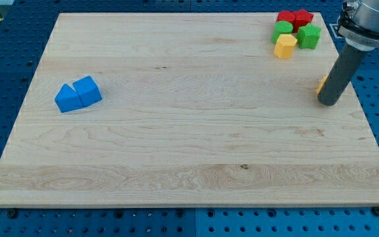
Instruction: Move the arm away from the yellow blocks
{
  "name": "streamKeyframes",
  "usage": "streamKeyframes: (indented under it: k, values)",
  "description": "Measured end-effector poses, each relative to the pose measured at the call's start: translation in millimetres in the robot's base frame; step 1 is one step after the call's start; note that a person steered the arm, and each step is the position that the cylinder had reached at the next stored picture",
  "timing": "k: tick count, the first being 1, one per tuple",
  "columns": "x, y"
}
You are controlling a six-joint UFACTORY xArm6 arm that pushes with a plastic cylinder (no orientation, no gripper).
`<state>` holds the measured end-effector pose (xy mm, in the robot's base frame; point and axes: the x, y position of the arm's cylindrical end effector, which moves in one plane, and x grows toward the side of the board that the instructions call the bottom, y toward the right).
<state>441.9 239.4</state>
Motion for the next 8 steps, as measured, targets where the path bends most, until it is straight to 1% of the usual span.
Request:
streamKeyframes:
  k: [1, 2, 3, 4, 5, 8]
  values:
    - [-13, 3]
    - [-12, 4]
    - [-9, 18]
    - [-15, 43]
    - [-32, 44]
    - [-27, 41]
